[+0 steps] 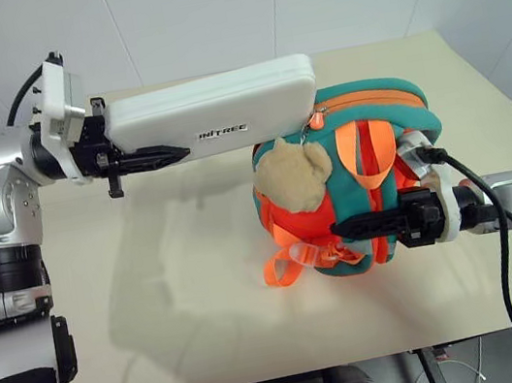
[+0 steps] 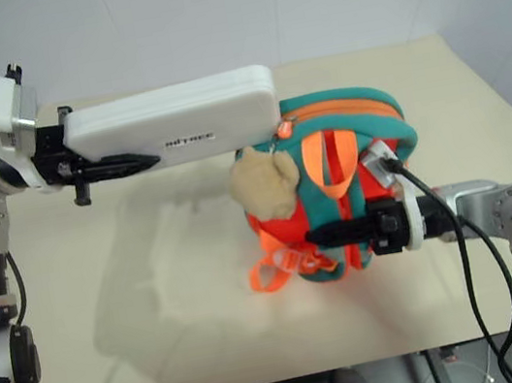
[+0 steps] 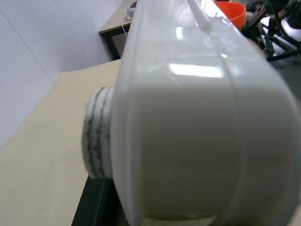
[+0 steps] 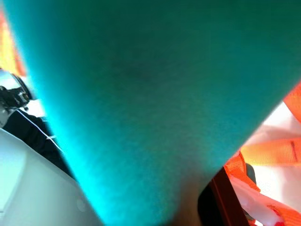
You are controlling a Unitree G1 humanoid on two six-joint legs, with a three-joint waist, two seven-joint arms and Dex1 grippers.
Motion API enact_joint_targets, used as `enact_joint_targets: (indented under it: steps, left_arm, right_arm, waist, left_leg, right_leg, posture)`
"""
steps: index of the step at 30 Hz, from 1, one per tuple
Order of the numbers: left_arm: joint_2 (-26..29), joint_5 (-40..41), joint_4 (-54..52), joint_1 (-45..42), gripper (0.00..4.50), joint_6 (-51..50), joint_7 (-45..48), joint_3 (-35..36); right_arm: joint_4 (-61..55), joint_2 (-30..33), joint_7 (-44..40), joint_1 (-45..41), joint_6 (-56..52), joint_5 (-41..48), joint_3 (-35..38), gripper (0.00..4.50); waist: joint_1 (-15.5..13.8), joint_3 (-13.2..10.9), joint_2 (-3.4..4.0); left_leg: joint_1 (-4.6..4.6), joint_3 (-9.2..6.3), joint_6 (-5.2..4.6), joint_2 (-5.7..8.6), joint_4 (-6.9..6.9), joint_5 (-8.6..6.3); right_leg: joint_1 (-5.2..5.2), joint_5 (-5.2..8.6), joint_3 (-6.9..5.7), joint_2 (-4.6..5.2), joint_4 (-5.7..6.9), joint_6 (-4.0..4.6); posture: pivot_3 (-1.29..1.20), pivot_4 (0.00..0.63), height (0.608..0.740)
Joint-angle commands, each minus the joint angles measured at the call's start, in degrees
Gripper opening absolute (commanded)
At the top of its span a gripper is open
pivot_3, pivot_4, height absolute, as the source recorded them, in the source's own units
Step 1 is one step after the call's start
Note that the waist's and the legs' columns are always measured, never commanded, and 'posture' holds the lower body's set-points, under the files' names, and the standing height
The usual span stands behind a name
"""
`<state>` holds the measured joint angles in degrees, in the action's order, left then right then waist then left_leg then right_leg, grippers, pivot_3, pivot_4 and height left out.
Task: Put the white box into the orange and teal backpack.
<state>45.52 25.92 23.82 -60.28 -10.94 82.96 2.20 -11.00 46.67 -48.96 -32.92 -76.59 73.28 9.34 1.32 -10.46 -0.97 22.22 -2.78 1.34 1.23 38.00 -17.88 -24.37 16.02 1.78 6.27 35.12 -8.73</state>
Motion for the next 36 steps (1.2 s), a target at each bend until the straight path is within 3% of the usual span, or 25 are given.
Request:
enact_joint_targets:
  steps: [1,10,14,24,36]
  left_arm:
    - [1.8,-3.4,2.6,-2.9,1.29,1.5,2.5,-1.3]
    - [2.8,-8.7,6.0,-6.0,1.29,1.2,6.3,-5.9]
    - [0.8,-11.7,7.0,-8.2,1.29,0.4,5.2,-9.1]
    - [-12.1,-14.4,12.0,-19.6,1.29,-4.8,5.9,-15.0]
    - [-22.9,-20.8,13.2,-22.6,1.29,-5.1,8.3,-23.2]
  right_arm:
    - [-0.4,-0.8,1.2,-2.6,-0.2,2.9,2.1,0.55]
    - [-0.2,-2.3,3.9,-3.2,0.3,4.4,2.0,0.55]
    - [-0.2,-3.2,4.8,-3.3,0.7,4.7,1.8,0.55]
    - [-0.1,-5.4,5.3,-3.9,1.2,4.1,0.4,0.55]
    - [-1.1,-7.4,6.1,-3.1,1.4,4.0,0.4,0.55]
  waist:
    - [0.1,0.0,0.0]
    - [0.1,0.0,-0.02]
    - [0.1,0.0,-0.02]
    - [-0.3,-0.1,-0.1]
    - [0.1,-0.1,-0.11]
  left_leg:
    - [0.0,0.01,0.0,0.0,0.0,0.0]
    - [0.05,0.01,-0.06,-0.02,0.0,-0.03]
    - [0.05,0.01,-0.06,-0.02,0.01,-0.03]
    - [0.16,0.03,-0.12,0.02,0.12,-0.06]
    - [0.16,0.15,-0.11,0.01,0.09,-0.06]
  right_leg:
    - [0.0,0.0,0.0,0.0,0.0,0.0]
    - [-0.04,0.0,0.0,-0.02,0.0,0.0]
    - [-0.04,0.0,0.0,-0.02,0.03,-0.01]
    - [-0.12,-0.01,-0.02,-0.02,0.08,-0.02]
    - [-0.17,-0.01,-0.03,-0.01,0.02,-0.03]
  posture:
    - [0.0,0.15,0.74]
    - [0.0,0.15,0.74]
    - [0.0,0.15,0.74]
    - [0.0,0.15,0.74]
    - [0.0,0.15,0.74]
